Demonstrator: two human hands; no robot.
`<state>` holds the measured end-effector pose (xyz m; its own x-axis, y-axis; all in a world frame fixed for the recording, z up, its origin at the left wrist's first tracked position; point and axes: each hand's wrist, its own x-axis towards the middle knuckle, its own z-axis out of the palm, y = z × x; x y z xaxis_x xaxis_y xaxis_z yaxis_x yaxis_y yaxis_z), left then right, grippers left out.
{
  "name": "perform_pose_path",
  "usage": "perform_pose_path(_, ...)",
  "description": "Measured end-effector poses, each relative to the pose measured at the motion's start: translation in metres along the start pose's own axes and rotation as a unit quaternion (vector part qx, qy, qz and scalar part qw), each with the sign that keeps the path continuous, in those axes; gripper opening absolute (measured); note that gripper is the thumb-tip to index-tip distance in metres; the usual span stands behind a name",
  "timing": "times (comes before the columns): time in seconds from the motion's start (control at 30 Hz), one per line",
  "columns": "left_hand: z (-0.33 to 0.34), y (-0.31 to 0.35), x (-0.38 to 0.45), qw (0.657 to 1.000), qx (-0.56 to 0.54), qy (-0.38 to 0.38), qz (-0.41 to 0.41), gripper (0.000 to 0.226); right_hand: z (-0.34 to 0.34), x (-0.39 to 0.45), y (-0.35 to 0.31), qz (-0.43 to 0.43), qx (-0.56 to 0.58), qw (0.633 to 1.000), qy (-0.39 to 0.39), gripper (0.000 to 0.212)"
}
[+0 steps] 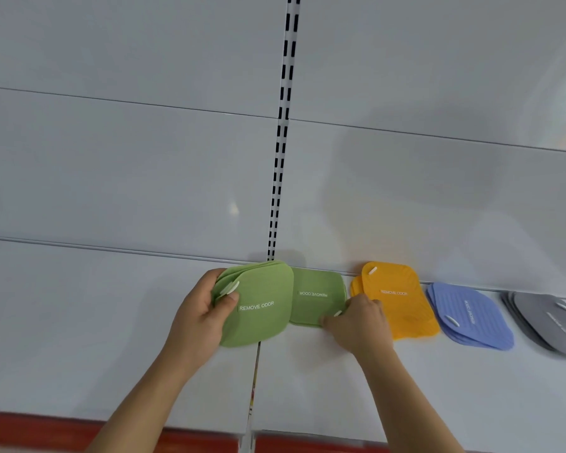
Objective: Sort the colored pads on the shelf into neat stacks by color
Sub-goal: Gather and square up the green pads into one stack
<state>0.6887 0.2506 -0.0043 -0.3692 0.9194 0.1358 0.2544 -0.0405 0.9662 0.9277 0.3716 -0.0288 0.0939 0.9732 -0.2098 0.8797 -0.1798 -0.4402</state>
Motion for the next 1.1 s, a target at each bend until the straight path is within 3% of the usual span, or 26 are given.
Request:
perform_pose_path(0.2,-0.001,0.001,0.0,1.0,0.008,0.01,-0.004,0.033,0.003,-0.001,-0.008,-0.011,0.066,0.997,0.03,0.031)
perform_pose_path(0.33,-0.005,0.001,0.002,1.0,-0.001,0.025,-0.01,0.034,-0.014,-0.01,-0.007,-0.075,0.121,0.987,0.071,0.005)
perform_pose_path(0.47,-0.009,0.002,0.007,0.998,-0.044,0.04,-0.035,0.031,-0.069,-0.022,-0.005,-0.201,0.183,0.944,0.185,0.009)
perform_pose_path(0.57,-0.006,0.005,0.01,0.994,-0.093,0.028,-0.055,0.031,-0.108,-0.036,-0.006,-0.306,0.176,0.926,0.131,0.02)
perform_pose_path(0.67,0.002,0.014,0.013,0.993,-0.103,-0.024,-0.059,0.033,-0.126,-0.054,-0.008,-0.413,0.075,0.904,0.083,0.026)
perform_pose_path(0.8,0.022,0.03,0.013,0.987,-0.087,-0.117,-0.063,0.028,-0.114,-0.063,-0.02,-0.511,-0.047,0.858,0.002,0.044)
perform_pose_path(0.87,0.034,0.035,0.009,0.983,-0.076,-0.157,-0.062,0.023,-0.094,-0.06,-0.024,-0.541,-0.109,0.834,0.003,0.05)
perform_pose_path(1.1,0.046,0.039,-0.006,0.975,-0.118,-0.167,-0.086,0.029,-0.06,-0.054,-0.025,-0.586,-0.041,0.802,0.107,0.013)
